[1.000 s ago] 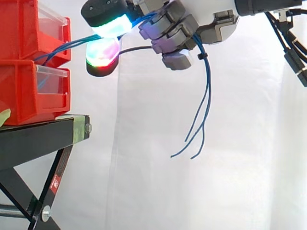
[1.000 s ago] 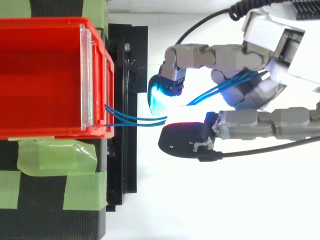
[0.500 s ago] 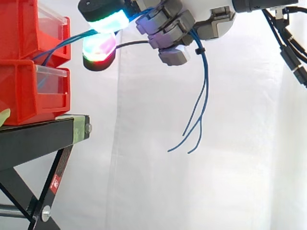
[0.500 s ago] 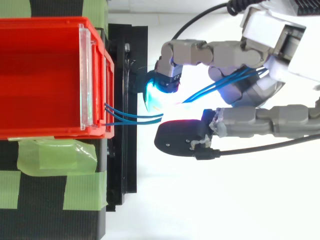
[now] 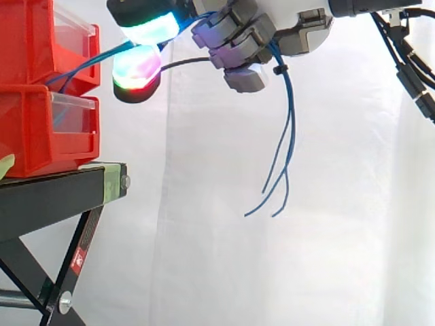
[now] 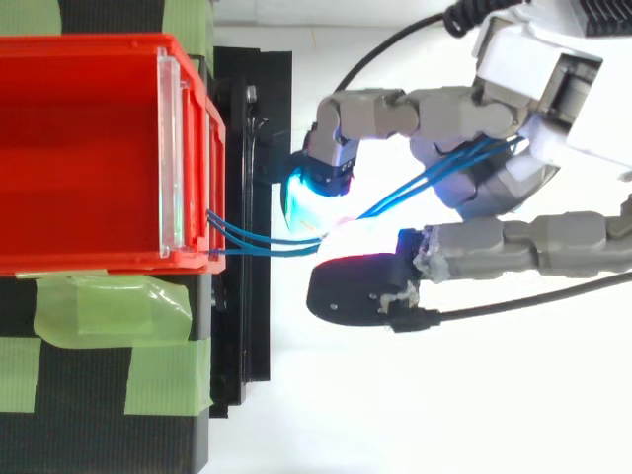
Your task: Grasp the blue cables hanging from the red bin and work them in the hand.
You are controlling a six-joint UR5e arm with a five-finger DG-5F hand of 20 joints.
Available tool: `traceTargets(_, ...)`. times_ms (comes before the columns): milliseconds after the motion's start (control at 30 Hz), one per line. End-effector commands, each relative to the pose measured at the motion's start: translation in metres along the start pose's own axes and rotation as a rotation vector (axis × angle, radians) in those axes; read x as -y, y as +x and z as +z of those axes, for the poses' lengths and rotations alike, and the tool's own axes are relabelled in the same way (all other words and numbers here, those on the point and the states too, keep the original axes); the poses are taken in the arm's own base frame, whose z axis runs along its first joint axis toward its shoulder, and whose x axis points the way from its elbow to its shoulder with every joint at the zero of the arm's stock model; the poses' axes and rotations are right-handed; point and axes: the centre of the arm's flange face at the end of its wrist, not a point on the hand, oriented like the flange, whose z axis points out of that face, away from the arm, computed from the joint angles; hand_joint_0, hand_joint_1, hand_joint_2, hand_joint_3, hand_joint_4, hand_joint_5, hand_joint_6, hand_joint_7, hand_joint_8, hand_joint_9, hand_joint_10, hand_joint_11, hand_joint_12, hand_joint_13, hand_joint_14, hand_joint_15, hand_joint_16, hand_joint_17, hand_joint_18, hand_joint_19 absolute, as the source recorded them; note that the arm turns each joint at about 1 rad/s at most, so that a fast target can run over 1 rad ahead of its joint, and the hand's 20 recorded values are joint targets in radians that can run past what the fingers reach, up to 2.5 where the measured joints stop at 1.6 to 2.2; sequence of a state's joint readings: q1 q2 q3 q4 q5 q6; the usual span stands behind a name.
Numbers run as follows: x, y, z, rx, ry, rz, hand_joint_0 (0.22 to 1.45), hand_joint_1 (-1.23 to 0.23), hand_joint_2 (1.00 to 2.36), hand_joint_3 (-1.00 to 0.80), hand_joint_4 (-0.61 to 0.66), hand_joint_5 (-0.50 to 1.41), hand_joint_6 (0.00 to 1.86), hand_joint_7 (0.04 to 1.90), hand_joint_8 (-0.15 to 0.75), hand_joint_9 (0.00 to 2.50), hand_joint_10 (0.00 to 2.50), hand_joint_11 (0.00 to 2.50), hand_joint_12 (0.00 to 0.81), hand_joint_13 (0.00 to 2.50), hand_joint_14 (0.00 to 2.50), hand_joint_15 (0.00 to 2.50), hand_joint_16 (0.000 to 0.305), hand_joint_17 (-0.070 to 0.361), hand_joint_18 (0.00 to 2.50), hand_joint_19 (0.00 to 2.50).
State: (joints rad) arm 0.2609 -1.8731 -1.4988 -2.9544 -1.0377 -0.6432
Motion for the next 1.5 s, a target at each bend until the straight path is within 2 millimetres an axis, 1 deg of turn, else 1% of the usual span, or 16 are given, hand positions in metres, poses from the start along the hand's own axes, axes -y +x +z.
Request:
traceTargets(0,-0.0003,-0.0001,0.0002,0.000,-0.002,0.000,1.20,-0.66,1.02,0.04,0.37,0.45,0.02,1.06,0.277,1.05,2.50,2.50,0.411,1.28,2.50,1.82,0.041,0.093,1.34,1.13)
traceTargets(33,-0.0003,-0.0001,0.0002,0.000,-0.002,0.000,1.30,-0.66,1.01,0.42,0.36,0.51,0.02,1.06,0.277,1.05,2.50,2.50,0.411,1.28,2.50,1.82,0.041,0.093,1.34,1.13)
traceTargets(100,0.0004,0.0002,-0.0001,0.000,-0.001,-0.003,1.36,-0.65,1.00,0.57,0.34,0.56,0.02,1.08,0.277,1.05,2.50,2.50,0.411,1.28,2.50,1.82,0.041,0.093,1.34,1.13)
traceTargets(167,-0.0008,0.0006,-0.0001,-0.001,-0.003,-0.002,1.26,-0.67,1.00,0.34,0.37,0.53,0.02,1.07,0.277,1.05,2.50,2.50,0.411,1.28,2.50,1.82,0.041,0.093,1.34,1.13)
traceTargets(233,-0.0003,-0.0001,0.0002,0.000,-0.002,-0.002,1.03,-0.68,1.02,-0.14,0.42,0.44,0.02,1.00,0.277,1.05,2.50,2.50,0.411,1.28,2.50,1.82,0.041,0.093,1.34,1.13)
traceTargets(267,0.0002,0.0006,0.0006,0.000,-0.002,-0.002,1.03,-0.65,1.02,-0.45,0.42,0.38,0.02,0.96,0.277,1.05,2.50,2.50,0.411,1.28,2.50,1.82,0.041,0.093,1.34,1.13)
traceTargets(300,0.0000,0.0005,0.0007,0.001,-0.003,-0.001,1.06,-0.65,1.02,-0.49,0.41,0.37,0.02,0.96,0.277,1.05,2.50,2.50,0.411,1.28,2.50,1.82,0.041,0.093,1.34,1.13)
traceTargets(333,-0.0006,-0.0001,0.0004,0.002,-0.004,0.000,1.16,-0.65,1.02,-0.31,0.40,0.39,0.02,0.94,0.277,1.05,2.50,2.50,0.411,1.28,2.50,1.82,0.041,0.093,1.34,1.13)
traceTargets(367,0.0000,0.0005,0.0007,0.001,-0.003,-0.001,1.27,-0.65,1.01,0.15,0.38,0.46,0.02,0.96,0.277,1.05,2.50,2.50,0.411,1.28,2.50,1.82,0.041,0.093,1.34,1.13)
traceTargets(400,0.0007,0.0009,0.0005,0.000,-0.002,-0.002,1.30,-0.65,1.01,0.31,0.37,0.48,0.02,0.97,0.277,1.05,2.50,2.50,0.411,1.28,2.50,1.82,0.041,0.093,1.34,1.13)
traceTargets(500,-0.0006,-0.0001,0.0004,0.002,-0.004,0.000,1.30,-0.66,1.00,0.40,0.39,0.50,0.02,0.98,0.277,1.05,2.50,2.50,0.411,1.28,2.50,1.82,0.041,0.093,1.34,1.13)
traceTargets(567,-0.0001,0.0005,0.0009,0.002,-0.004,0.000,1.09,-0.69,1.01,0.20,0.44,0.43,0.02,0.97,0.277,1.05,2.50,2.50,0.411,1.28,2.50,1.82,0.041,0.093,1.34,1.13)
traceTargets(667,-0.0009,-0.0002,0.0007,0.004,-0.006,0.001,0.96,-0.69,1.02,-0.15,0.43,0.37,0.02,1.01,0.277,1.05,2.50,2.50,0.411,1.28,2.50,1.82,0.041,0.093,1.34,1.13)
traceTargets(833,-0.0006,-0.0003,0.0005,0.004,-0.004,0.001,0.89,-0.64,1.02,-0.56,0.40,0.34,0.02,1.03,0.277,1.05,2.50,2.50,0.411,1.28,2.50,1.82,0.041,0.093,1.34,1.13)
traceTargets(1400,0.0000,0.0000,0.0003,0.003,-0.003,0.000,0.87,-0.63,1.01,-0.84,0.38,0.41,0.01,1.17,0.277,1.05,2.50,2.50,0.411,1.28,2.50,1.82,0.041,0.093,1.34,1.13)
traceTargets(1467,-0.0006,-0.0003,0.0005,0.004,-0.004,0.001,0.92,-0.65,1.01,-0.72,0.37,0.41,0.01,1.17,0.277,1.05,2.50,2.50,0.411,1.28,2.50,1.82,0.041,0.093,1.34,1.13)
